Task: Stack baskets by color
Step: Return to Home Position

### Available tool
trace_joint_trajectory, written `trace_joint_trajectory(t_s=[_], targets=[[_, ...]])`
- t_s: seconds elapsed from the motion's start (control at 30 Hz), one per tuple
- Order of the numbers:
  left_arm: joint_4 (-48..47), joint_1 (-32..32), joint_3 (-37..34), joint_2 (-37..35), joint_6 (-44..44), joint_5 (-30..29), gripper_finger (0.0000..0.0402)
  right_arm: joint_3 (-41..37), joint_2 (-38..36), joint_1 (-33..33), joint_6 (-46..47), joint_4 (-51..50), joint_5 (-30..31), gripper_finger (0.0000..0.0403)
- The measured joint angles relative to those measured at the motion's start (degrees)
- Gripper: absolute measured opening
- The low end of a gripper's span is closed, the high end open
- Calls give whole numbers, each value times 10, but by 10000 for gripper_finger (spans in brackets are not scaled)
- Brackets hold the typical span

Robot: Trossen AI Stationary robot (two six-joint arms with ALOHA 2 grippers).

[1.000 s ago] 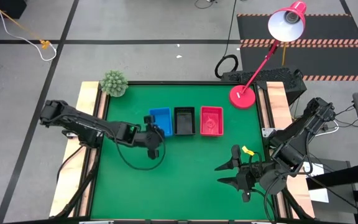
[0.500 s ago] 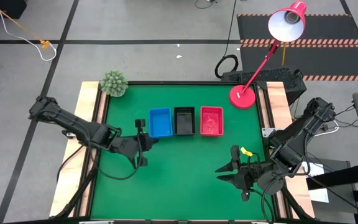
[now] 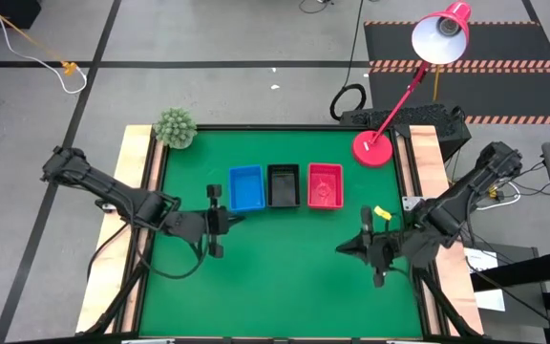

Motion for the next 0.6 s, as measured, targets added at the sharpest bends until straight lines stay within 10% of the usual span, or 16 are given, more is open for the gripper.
trace_joint_trajectory(t_s=[0.6], targets=[[338,145,-187,-20,86,203,7,-263,-232,-108,-76,155,-93,1]])
